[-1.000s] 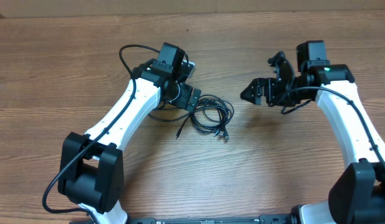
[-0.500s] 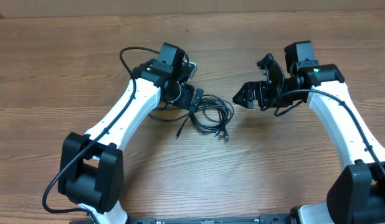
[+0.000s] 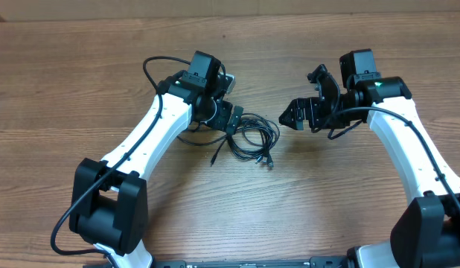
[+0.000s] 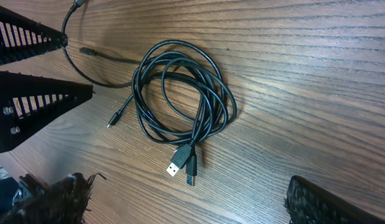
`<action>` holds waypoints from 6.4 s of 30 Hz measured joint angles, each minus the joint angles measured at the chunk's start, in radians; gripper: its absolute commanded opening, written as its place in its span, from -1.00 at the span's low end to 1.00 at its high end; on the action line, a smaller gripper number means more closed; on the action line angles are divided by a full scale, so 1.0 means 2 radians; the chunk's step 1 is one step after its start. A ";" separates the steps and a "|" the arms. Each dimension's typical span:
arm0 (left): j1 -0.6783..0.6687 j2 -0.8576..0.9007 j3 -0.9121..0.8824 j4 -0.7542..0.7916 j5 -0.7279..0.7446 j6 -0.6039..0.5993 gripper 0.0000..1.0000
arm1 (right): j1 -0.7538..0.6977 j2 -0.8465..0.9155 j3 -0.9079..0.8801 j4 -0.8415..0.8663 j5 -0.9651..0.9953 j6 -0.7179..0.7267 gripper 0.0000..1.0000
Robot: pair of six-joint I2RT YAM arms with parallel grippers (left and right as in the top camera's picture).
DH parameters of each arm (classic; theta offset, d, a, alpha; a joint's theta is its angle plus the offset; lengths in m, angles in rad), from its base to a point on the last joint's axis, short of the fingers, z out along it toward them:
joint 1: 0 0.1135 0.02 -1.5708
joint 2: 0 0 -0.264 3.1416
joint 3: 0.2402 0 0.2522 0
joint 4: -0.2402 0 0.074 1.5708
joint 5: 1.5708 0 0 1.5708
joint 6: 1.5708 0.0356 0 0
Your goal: Untangle cables
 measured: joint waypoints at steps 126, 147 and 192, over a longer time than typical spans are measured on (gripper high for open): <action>0.017 0.000 0.000 0.052 -0.103 -0.002 0.99 | 0.150 0.124 0.006 0.203 0.296 0.141 -0.93; 0.017 0.000 0.000 0.097 -0.058 0.002 0.99 | 0.150 0.124 0.233 0.009 0.345 0.141 -0.93; 0.050 0.047 0.002 0.316 0.313 -0.035 1.00 | 0.140 0.124 0.551 -0.233 0.304 0.141 -0.93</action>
